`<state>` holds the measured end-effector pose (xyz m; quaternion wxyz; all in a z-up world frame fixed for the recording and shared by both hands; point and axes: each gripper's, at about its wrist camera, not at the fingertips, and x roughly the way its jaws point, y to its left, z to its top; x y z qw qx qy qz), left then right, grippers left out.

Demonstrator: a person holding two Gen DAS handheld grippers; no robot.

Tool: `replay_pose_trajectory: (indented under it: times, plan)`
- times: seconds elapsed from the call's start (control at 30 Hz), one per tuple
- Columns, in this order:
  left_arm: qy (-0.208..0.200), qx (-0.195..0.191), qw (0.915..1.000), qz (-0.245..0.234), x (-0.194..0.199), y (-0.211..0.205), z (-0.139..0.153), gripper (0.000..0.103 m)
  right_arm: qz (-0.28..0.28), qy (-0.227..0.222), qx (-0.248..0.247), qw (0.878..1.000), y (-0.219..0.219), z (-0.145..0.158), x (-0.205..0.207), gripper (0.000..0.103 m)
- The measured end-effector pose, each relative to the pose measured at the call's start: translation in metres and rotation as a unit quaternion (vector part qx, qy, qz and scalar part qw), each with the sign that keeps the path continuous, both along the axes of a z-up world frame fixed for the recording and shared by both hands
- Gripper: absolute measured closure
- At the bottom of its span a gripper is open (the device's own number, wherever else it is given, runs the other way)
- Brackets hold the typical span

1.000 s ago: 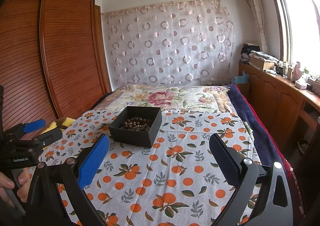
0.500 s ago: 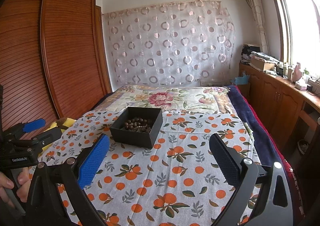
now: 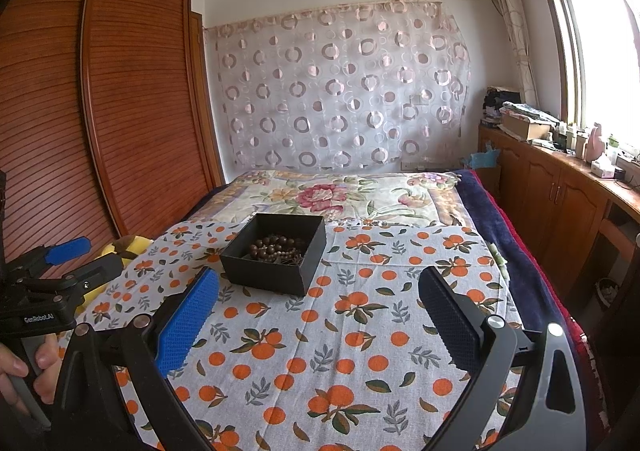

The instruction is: Organize jewelry

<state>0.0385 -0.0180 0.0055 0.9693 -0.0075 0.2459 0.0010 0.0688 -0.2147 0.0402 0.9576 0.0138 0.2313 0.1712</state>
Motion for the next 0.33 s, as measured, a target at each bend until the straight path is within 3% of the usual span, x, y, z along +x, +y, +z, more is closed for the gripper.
replay_pose_trajectory:
  times: [0.33]
  plan:
    - [0.000,0.000,1.0000,0.000,-0.0001,0.0002,-0.0008,0.007,0.001,0.001,0.000,1.000,0.0105,-0.0043,-0.0021,0.002]
